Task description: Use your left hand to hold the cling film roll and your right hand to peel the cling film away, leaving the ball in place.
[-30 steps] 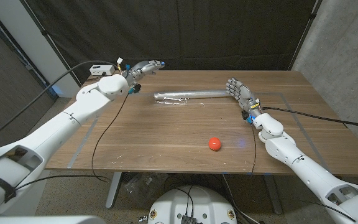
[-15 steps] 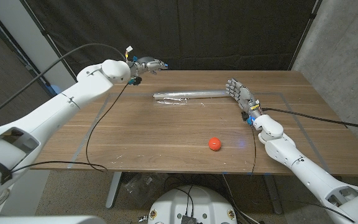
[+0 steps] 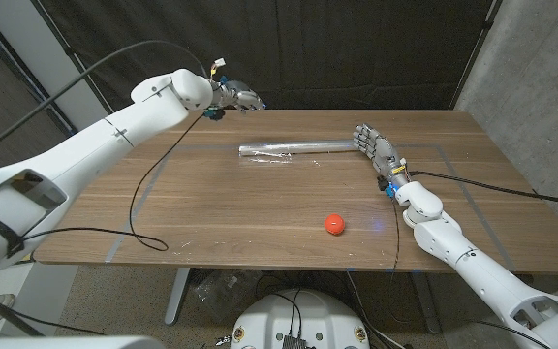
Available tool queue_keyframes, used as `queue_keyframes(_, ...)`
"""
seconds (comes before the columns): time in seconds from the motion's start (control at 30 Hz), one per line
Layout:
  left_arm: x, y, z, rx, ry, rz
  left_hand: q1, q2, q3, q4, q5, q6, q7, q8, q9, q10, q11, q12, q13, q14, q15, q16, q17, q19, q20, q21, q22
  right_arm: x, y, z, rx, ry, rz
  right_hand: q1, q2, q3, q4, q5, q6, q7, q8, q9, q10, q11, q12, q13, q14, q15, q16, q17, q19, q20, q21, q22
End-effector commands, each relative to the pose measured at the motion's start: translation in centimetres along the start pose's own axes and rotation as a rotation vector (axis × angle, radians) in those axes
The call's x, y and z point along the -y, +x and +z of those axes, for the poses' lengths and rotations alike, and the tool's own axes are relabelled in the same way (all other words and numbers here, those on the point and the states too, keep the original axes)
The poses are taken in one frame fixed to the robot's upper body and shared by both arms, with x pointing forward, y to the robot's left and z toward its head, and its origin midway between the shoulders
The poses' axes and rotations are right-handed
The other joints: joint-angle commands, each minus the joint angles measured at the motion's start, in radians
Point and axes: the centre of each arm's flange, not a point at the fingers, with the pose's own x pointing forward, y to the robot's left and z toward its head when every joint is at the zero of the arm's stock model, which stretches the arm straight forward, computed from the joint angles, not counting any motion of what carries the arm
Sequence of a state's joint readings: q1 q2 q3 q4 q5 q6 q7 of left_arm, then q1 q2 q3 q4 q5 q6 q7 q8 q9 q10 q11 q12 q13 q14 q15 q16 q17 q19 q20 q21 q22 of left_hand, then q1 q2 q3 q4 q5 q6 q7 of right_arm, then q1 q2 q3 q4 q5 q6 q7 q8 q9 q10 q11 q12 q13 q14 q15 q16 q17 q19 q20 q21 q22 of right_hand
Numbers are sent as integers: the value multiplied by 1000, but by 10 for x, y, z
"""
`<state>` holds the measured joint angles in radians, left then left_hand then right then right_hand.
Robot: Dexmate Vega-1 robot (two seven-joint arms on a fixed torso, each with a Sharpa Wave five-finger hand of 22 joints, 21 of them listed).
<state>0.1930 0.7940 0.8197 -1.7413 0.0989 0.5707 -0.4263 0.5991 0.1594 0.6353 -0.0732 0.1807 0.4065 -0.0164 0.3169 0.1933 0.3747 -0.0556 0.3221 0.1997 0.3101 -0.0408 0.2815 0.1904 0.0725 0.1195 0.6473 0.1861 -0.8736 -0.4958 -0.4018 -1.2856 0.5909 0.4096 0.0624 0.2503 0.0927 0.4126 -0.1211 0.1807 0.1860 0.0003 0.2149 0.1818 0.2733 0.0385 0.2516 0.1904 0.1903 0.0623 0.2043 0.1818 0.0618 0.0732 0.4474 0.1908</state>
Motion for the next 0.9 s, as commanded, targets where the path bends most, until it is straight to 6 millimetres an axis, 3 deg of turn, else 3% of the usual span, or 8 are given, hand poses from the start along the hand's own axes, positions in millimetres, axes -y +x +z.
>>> queue_keyframes(0.03,-17,10,34,-64,209,-11,31,-18,12,-21,3,46,-9,14,3,41,-14,4,0,40,-36,5,-4,19,2,6,1,0,-6,0,10,1,-9,-5,4,6,0,5,9,2,-3,2,9,3,5,0,12,-3,0,3,5,8,-2,3)
queue_keyframes(0.37,-18,27,60,-99,357,-68,64,-96,-9,-66,7,70,-33,8,3,71,-34,-4,-1,59,-57,-9,-9,30,-11,3,0,1,-12,3,16,-3,-17,-8,4,6,1,5,12,3,-4,2,13,5,5,0,14,0,-1,4,6,8,-3,3)
queue_keyframes(0.9,-3,53,87,-144,499,-177,78,-119,-22,-68,17,44,-43,-16,4,42,-31,-32,-1,41,-52,-28,-3,25,-23,-5,0,1,-17,-1,14,8,-24,-11,4,7,3,5,25,3,-3,2,26,17,8,0,24,7,0,4,8,12,-6,4)
